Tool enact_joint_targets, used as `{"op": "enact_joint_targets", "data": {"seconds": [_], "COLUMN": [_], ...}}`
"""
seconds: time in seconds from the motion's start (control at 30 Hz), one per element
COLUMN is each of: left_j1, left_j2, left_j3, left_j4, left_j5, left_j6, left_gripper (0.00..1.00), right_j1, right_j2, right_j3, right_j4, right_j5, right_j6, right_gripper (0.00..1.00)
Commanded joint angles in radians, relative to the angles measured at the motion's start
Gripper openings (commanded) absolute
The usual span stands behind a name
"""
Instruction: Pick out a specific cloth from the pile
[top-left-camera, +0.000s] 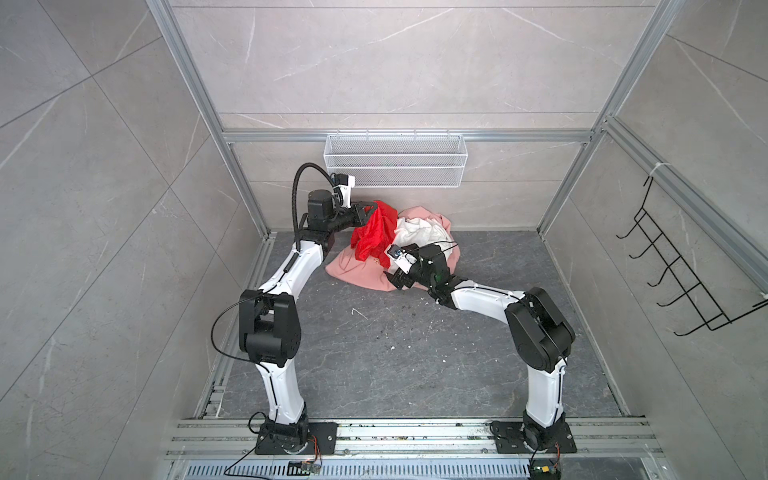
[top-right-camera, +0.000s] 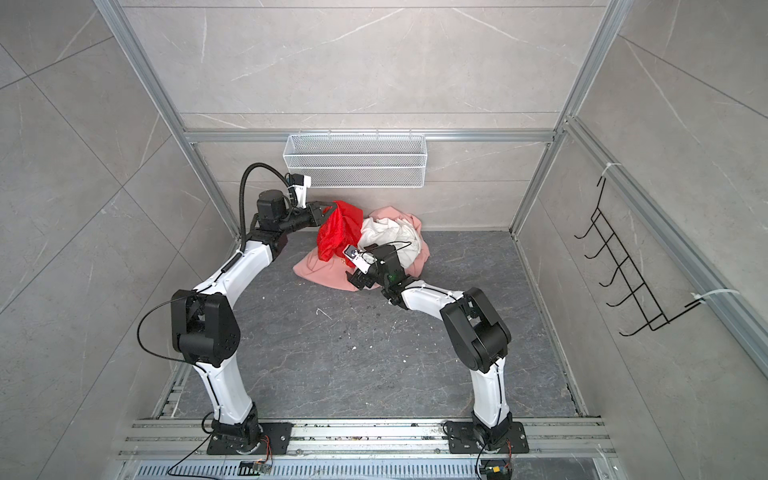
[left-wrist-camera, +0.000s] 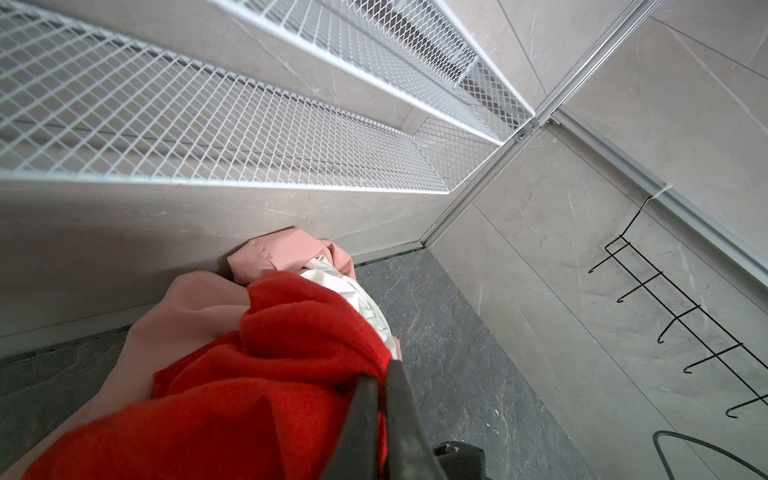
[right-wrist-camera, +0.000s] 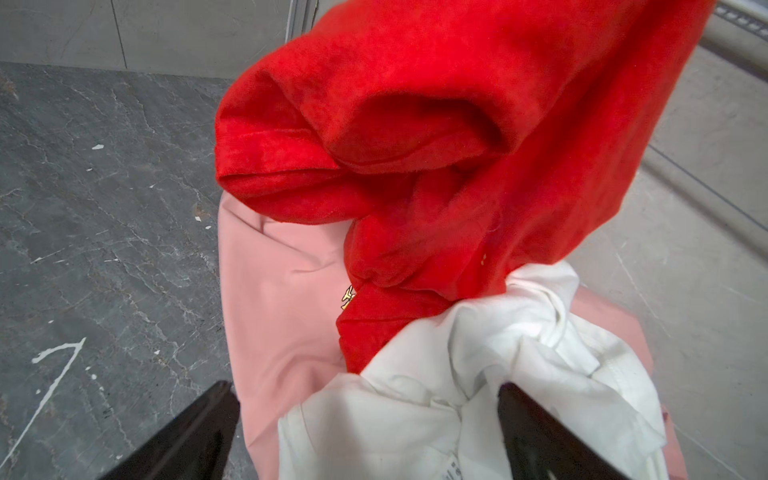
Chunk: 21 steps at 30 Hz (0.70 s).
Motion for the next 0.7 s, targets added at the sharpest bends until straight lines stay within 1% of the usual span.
{"op": "enact_joint_targets", "data": {"seconds": [0.0,0.2,0.67], "left_j1": [-0.006,-0.007,-0.007], "left_j2": [-0.08,-0.083,-0.124], "left_j3": [0.068,0.094,0.102], "left_j4": [0.087,0.091,0.137], "left_j5": [0.042,0.044,0.032], "left_j6": [-0.016,-0.025,-0.057], "left_gripper": [0.0,0.0,0.0], "right_j1": [0.008,0.009,0.006], "right_j2": [0.014,-0.014,-0.119], "right_j3": [0.032,0.006,-0.072], "right_j4": [0.03,0.057,0.125], "right_j5": [0.017,0.014,0.028], "right_j6": [0.009,0.041,0.086], "right_gripper": [1.0,1.0,1.0]}}
